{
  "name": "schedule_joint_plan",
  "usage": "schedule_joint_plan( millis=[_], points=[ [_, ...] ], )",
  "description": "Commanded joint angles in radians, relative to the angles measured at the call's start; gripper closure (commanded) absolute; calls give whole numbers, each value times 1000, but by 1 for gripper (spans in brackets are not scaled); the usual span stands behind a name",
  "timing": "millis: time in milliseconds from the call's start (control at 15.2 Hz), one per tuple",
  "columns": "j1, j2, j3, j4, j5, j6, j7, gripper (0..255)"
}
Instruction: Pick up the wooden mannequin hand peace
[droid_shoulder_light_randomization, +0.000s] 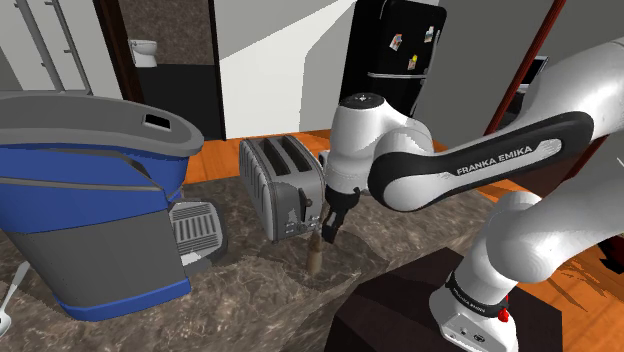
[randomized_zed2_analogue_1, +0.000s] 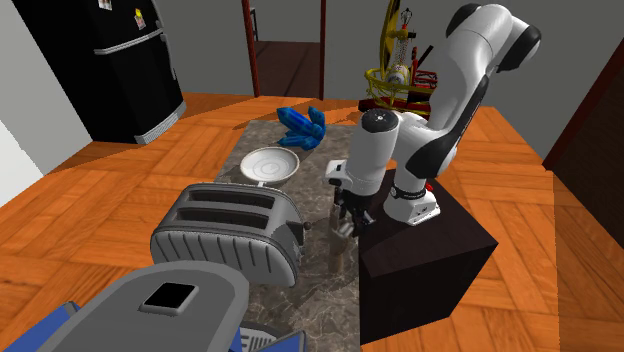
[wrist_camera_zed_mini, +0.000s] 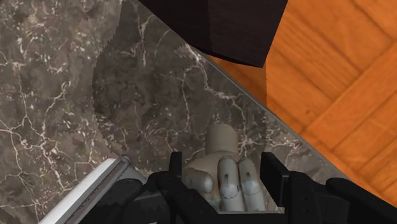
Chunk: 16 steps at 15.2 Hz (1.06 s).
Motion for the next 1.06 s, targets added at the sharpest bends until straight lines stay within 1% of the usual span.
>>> schedule_joint_plan(
  millis=[0, 858, 990],
  points=[
    [2, -11, -6, 13, 1, -25, -4, 255],
    [7, -84, -56, 138, -5, -221, -32, 255],
    [7, -85, -56, 139, -5, -223, -32, 255]
  ],
)
